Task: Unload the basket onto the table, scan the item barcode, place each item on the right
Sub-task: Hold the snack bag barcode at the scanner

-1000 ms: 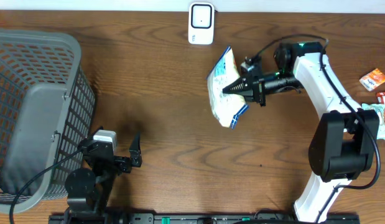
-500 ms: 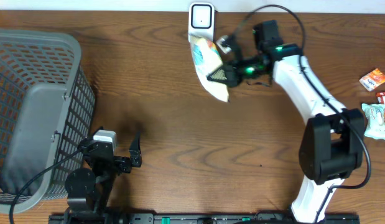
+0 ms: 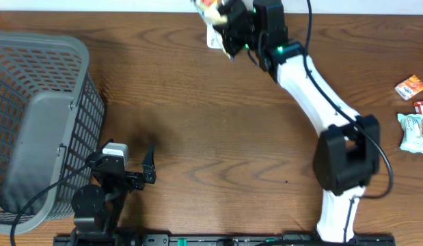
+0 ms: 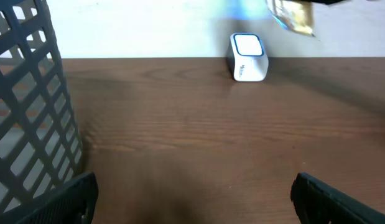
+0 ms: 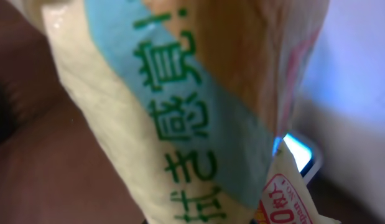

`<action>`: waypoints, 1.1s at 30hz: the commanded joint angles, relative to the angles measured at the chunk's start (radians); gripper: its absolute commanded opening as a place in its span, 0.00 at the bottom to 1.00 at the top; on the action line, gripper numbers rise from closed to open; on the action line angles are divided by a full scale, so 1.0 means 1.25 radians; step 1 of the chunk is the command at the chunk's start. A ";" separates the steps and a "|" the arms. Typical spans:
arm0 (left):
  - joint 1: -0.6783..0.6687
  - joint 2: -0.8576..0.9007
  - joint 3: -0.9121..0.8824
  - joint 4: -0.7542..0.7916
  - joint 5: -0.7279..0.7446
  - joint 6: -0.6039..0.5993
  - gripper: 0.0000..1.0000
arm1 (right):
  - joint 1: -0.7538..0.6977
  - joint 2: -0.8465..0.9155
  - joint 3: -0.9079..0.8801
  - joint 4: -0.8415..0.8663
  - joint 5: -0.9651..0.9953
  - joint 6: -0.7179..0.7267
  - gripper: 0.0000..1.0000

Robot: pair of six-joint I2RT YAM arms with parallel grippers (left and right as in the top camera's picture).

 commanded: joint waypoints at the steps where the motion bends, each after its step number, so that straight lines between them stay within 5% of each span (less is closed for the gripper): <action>1: 0.002 -0.002 -0.002 0.001 -0.005 0.011 0.99 | 0.002 0.134 0.154 -0.011 0.038 -0.010 0.01; 6: 0.002 -0.002 -0.002 0.001 -0.005 0.011 0.99 | 0.005 0.290 0.371 -0.075 0.050 0.004 0.01; 21: 0.002 -0.002 -0.002 0.001 -0.005 0.011 0.99 | 0.007 0.314 0.455 -0.128 0.046 0.078 0.01; 25: 0.002 -0.002 -0.002 0.001 -0.005 0.011 0.99 | -0.009 0.258 0.518 -0.337 0.196 0.121 0.01; 29: 0.002 -0.002 -0.002 0.001 -0.005 0.011 0.99 | -0.044 0.163 0.537 -0.634 0.474 0.323 0.01; 33: 0.002 -0.002 -0.002 0.001 -0.005 0.011 0.99 | -0.112 0.121 0.537 -0.944 0.495 0.491 0.01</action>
